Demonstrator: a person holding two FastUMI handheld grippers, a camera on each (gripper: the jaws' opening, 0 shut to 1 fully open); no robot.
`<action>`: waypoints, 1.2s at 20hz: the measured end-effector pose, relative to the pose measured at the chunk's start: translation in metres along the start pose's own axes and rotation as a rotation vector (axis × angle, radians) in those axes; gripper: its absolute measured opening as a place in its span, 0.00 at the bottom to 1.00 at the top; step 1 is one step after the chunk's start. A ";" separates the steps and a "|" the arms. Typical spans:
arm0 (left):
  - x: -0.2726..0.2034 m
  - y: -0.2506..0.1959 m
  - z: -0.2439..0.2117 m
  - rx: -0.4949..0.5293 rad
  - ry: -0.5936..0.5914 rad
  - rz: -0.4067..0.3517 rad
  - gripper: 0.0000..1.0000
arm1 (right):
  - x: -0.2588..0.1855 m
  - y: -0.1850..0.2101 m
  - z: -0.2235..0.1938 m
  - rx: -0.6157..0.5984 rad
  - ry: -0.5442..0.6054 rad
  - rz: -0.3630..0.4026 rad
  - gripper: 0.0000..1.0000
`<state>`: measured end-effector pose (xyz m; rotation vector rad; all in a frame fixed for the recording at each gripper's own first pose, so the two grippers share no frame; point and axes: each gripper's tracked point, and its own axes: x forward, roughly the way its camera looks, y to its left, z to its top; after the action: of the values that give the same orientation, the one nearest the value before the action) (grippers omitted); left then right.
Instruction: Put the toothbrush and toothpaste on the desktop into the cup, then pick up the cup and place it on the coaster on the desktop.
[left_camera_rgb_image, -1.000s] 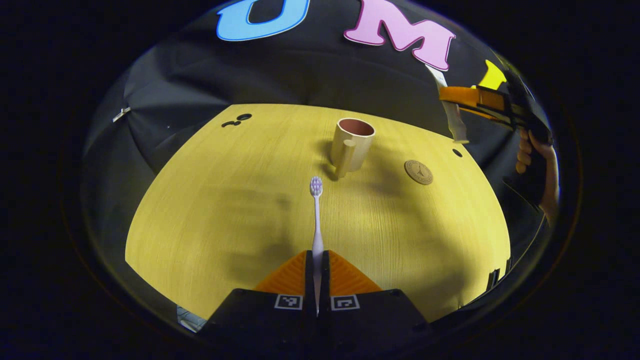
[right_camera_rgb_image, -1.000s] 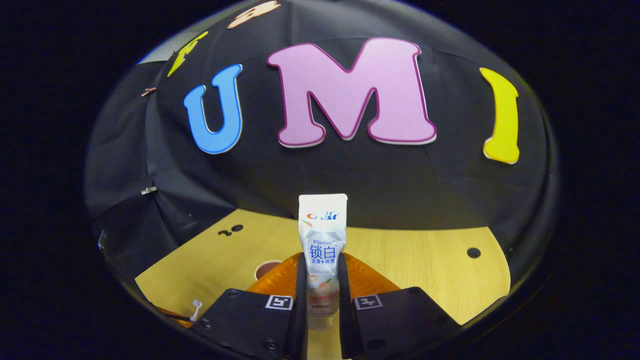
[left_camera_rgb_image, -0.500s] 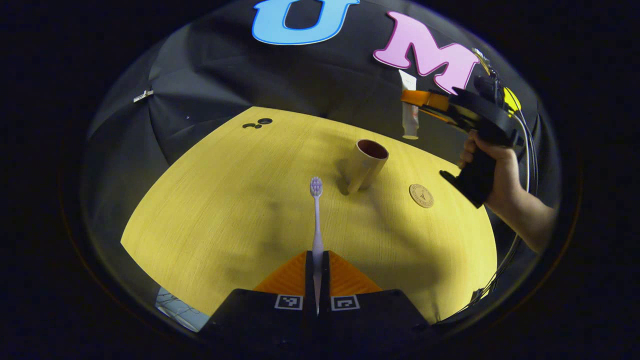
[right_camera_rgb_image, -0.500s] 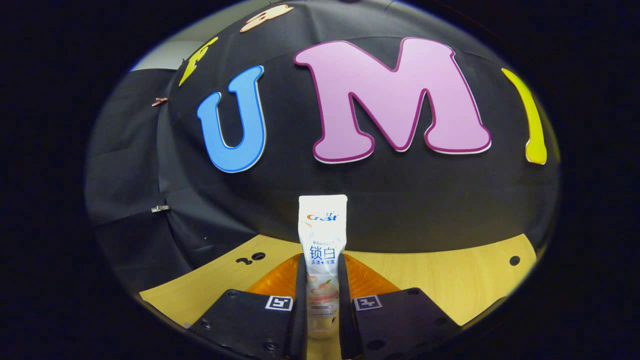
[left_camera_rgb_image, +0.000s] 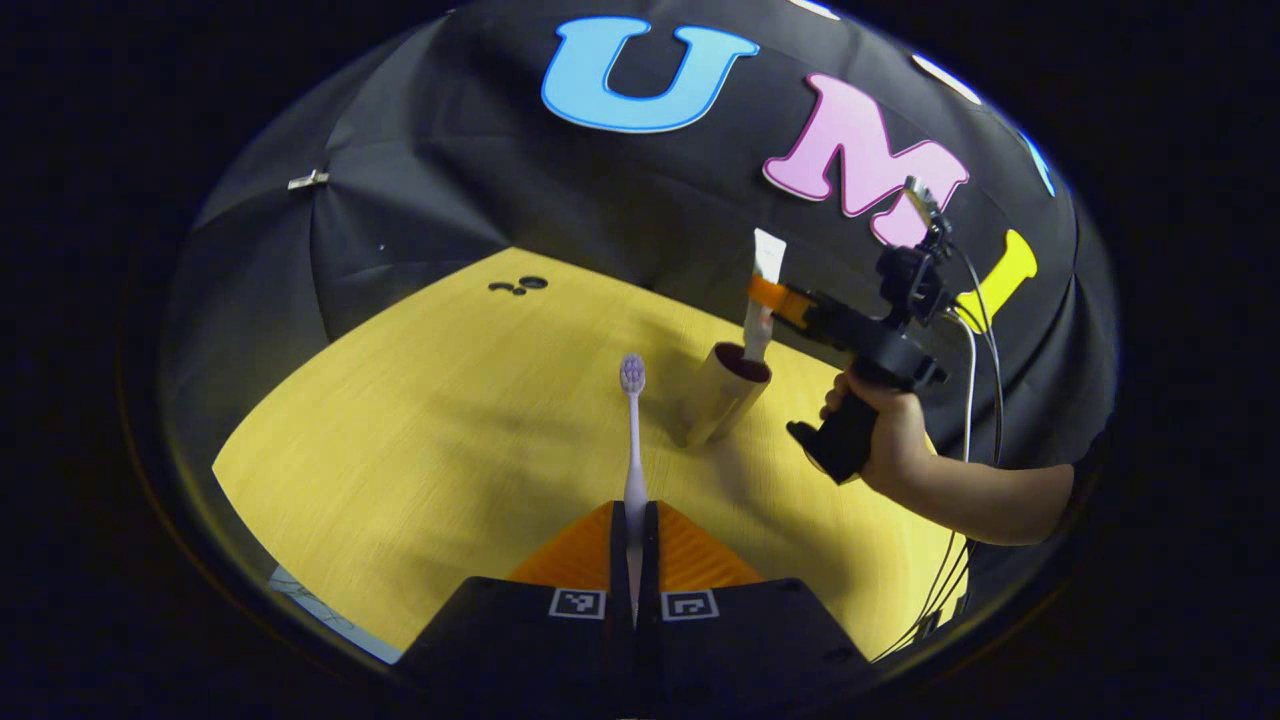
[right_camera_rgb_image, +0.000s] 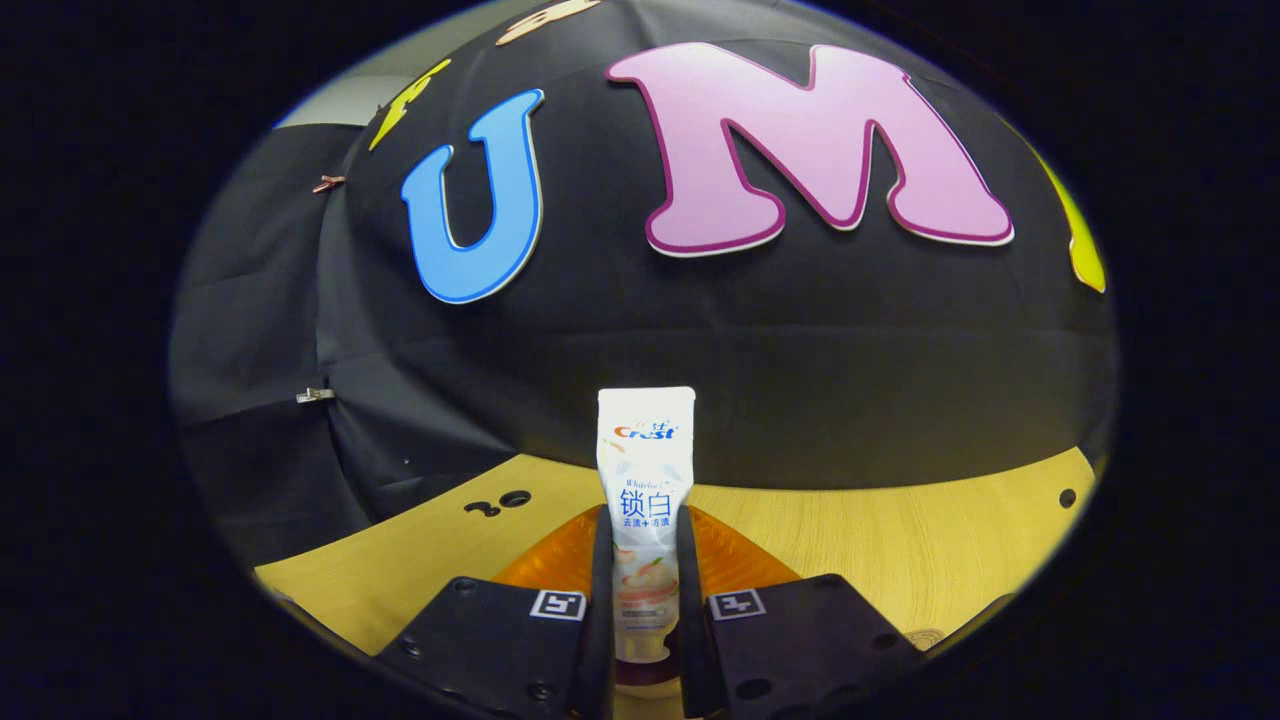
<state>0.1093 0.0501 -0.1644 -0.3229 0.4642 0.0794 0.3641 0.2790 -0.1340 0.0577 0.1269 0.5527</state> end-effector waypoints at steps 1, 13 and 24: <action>0.000 -0.003 0.000 0.019 -0.005 -0.010 0.06 | 0.001 -0.002 -0.004 -0.009 0.000 -0.002 0.29; 0.006 -0.039 0.000 0.091 -0.038 -0.070 0.11 | -0.023 -0.003 -0.011 -0.014 0.011 0.009 0.99; 0.029 -0.100 0.083 0.116 -0.205 -0.153 0.06 | -0.099 -0.093 0.007 0.008 0.059 -0.139 0.98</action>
<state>0.1850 -0.0179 -0.0787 -0.2328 0.2386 -0.0627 0.3296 0.1475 -0.1246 0.0402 0.1889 0.4155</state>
